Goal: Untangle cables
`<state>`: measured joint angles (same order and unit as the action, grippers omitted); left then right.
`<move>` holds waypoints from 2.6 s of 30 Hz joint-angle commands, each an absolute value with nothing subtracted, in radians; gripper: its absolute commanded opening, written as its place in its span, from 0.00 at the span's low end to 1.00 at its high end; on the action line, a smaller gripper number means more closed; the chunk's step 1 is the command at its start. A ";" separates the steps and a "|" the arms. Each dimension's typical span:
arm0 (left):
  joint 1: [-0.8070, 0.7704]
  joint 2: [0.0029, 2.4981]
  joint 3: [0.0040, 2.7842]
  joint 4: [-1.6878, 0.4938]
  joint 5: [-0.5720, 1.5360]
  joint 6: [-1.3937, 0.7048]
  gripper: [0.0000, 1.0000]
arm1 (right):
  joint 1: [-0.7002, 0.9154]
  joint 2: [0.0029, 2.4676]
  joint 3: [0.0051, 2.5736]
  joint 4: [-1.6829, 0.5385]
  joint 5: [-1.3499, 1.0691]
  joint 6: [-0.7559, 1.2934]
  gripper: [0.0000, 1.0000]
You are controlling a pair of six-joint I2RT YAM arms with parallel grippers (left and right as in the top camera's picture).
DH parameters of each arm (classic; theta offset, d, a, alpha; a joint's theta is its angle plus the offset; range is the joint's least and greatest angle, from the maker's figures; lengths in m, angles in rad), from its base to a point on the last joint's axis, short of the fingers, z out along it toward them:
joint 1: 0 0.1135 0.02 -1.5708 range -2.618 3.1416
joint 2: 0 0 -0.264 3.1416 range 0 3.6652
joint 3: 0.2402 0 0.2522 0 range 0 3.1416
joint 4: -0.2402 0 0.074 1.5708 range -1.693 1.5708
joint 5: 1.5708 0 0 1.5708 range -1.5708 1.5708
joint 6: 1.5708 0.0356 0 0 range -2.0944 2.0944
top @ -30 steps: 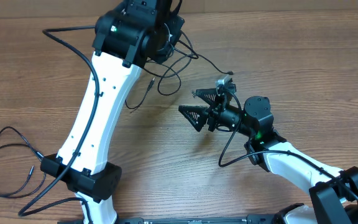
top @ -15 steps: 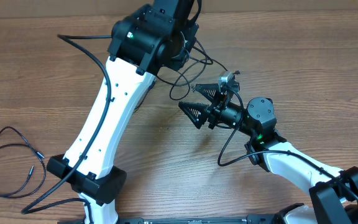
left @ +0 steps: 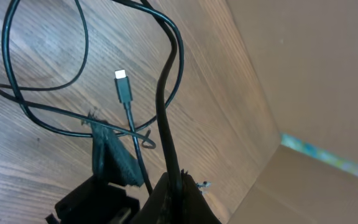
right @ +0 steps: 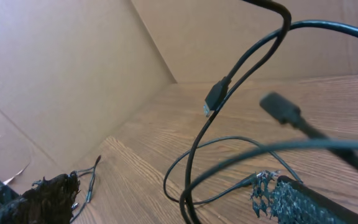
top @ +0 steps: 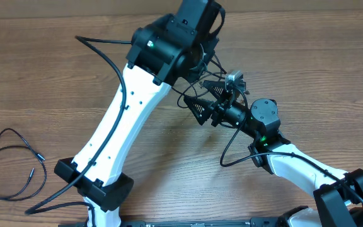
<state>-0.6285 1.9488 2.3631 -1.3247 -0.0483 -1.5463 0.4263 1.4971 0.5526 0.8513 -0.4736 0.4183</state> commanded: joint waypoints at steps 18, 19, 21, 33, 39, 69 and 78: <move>-0.656 1.958 2.376 -1.327 -0.012 -1.572 0.04 | 0.431 1.500 0.564 0.848 -0.452 0.423 0.18; -0.656 1.958 2.376 -1.327 0.001 -1.575 0.04 | 0.431 1.500 0.564 0.847 -0.447 0.423 0.21; -0.656 1.958 2.376 -1.327 -0.001 -1.579 0.04 | 0.431 1.500 0.564 0.847 -0.445 0.423 0.43; -0.653 1.958 2.376 -1.327 -0.112 -1.707 0.04 | 0.431 1.500 0.564 0.697 -0.392 0.445 0.76; -0.647 1.958 2.376 -1.328 -0.111 -1.723 0.04 | 0.431 1.500 0.564 0.687 -0.292 0.462 0.82; -0.662 1.958 2.376 -1.267 0.171 -1.935 0.04 | 0.431 1.500 0.564 0.776 -0.227 0.765 0.79; -0.669 1.958 2.376 -1.257 0.145 -1.937 0.04 | 0.432 1.500 0.564 0.776 -0.295 0.841 0.69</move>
